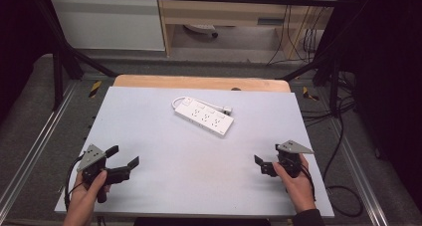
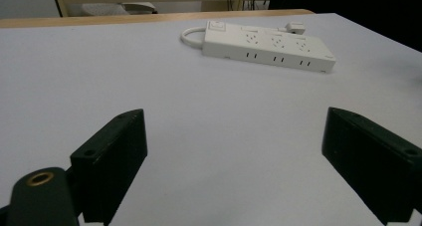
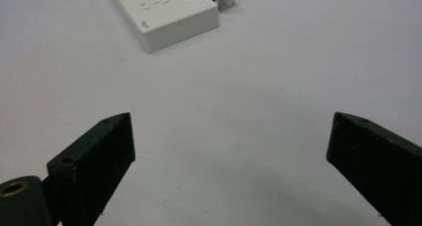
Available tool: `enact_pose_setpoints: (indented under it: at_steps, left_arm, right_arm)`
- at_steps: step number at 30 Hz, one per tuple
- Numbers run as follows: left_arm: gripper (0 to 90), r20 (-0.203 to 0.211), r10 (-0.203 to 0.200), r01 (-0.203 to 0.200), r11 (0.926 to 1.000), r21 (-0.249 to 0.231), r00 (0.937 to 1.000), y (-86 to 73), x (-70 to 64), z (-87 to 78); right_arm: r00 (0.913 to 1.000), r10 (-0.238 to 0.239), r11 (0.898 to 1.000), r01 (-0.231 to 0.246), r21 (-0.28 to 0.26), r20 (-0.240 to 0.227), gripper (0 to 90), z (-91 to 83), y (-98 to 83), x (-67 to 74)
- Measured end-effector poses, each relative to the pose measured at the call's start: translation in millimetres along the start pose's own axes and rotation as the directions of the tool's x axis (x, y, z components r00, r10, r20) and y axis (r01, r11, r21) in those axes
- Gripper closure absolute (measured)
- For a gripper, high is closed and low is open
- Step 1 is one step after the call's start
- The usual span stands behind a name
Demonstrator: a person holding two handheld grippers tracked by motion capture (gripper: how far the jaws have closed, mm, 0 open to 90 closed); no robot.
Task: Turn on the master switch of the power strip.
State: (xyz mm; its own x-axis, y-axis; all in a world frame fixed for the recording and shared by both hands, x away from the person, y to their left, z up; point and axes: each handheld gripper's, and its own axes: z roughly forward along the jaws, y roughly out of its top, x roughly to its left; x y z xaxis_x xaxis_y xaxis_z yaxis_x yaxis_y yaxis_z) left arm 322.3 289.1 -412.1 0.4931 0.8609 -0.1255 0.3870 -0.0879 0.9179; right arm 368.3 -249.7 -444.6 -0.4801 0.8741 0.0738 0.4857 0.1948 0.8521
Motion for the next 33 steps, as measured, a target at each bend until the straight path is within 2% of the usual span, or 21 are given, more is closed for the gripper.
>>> enact_pose_setpoints:
  at_steps: [8,12,14,19,24,27,29,32,33]
  left_arm:
    - [10.7,-0.009,0.000,0.000,0.9999,0.013,1.0000,-0.2,-0.6,0.1]
    - [10.7,0.001,-0.006,0.006,0.9999,0.010,1.0000,0.3,-2.1,0.8]
    - [10.8,0.014,-0.036,0.036,0.9993,0.004,0.9992,1.7,-2.6,2.8]
    - [10.6,0.014,-0.041,0.042,0.9990,-0.016,0.9990,6.3,-4.9,5.2]
    - [9.9,0.023,-0.023,0.023,0.9997,-0.009,0.9995,18.4,-7.6,13.0]
    - [9.8,0.032,-0.004,0.004,1.0000,0.003,0.9995,27.1,-10.9,22.4]
    - [9.8,0.055,-0.003,0.002,0.9999,0.015,0.9985,37.1,-15.2,32.4]
    - [9.6,0.056,0.012,-0.014,0.9997,0.021,0.9984,44.7,-18.0,39.1]
    - [9.6,0.056,0.026,-0.027,0.9994,0.021,0.9981,52.4,-19.4,46.0]
  right_arm:
    - [0.9997,0.001,1.000,-0.001,-0.008,0.026,5.5,-1.0,1.1,-0.1]
    - [0.9997,0.001,1.000,-0.001,-0.012,0.025,5.5,-2.0,1.4,-0.2]
    - [0.9996,-0.003,1.000,0.004,-0.014,0.027,5.5,-1.2,2.1,0.6]
    - [0.9990,0.003,1.000,-0.002,-0.019,0.043,6.4,-1.9,2.8,1.7]
    - [0.9994,0.003,1.000,-0.002,-0.024,0.033,6.1,-1.4,3.4,2.8]
    - [0.9991,0.011,1.000,-0.010,-0.028,0.042,7.4,-1.4,3.3,2.8]
    - [0.9991,0.022,0.999,-0.021,-0.029,0.035,7.3,-0.8,3.7,2.7]
    - [0.9994,0.013,0.999,-0.012,-0.033,0.033,7.1,-1.4,4.0,3.4]
    - [0.9996,0.015,0.999,-0.014,-0.031,0.026,6.9,-2.1,4.3,4.6]
